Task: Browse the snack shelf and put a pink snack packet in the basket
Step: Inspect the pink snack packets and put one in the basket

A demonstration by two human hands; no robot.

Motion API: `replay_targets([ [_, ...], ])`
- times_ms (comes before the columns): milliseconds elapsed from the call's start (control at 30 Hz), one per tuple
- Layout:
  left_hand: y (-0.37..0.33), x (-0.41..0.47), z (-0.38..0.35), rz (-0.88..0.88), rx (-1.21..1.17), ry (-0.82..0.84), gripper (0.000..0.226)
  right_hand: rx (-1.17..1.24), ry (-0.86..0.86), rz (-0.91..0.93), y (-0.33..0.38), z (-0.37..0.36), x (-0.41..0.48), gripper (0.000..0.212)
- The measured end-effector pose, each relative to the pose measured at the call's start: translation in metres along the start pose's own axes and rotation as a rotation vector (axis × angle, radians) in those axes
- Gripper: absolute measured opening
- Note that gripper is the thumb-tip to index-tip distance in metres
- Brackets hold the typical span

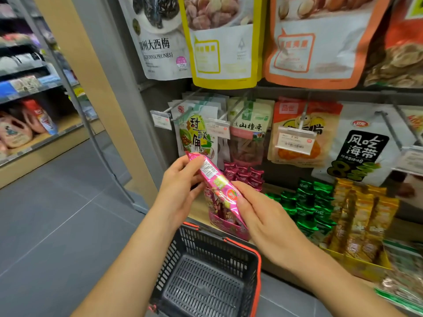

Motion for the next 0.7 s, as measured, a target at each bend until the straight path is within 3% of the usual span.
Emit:
replay_targets([
  [100, 0.008, -0.002, -0.004, -0.01, 0.022, -0.037, 0.017, 0.057, -0.085, -0.066, -0.001, -0.008, -0.004, 0.032],
  [267, 0.034, -0.016, -0.028, 0.087, 0.039, 0.101, 0.023, 0.151, -0.195, -0.148, -0.008, -0.01, -0.003, 0.024],
  [467, 0.027, -0.017, -0.025, 0.046, 0.168, 0.158, 0.021, 0.412, -0.201, -0.347, -0.029, -0.006, 0.005, 0.019],
  [567, 0.034, -0.023, -0.036, 0.038, 0.333, 0.311, 0.016, 0.601, -0.146, -0.377, -0.031, 0.0, 0.011, 0.025],
  [700, 0.052, -0.027, -0.045, 0.087, 0.43, 0.395, 0.034, 0.682, -0.122, -0.362, -0.033, 0.001, 0.008, 0.022],
])
Point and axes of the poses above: each hand's wrist, its own x-axis towards the middle knuckle, its own z-axis out of the back of the hand, y = z × x, the point moved 9 cm from there along x, towards the middle knuckle, and after that the axes turned 7 degrees about z, right-handed, at the moved point
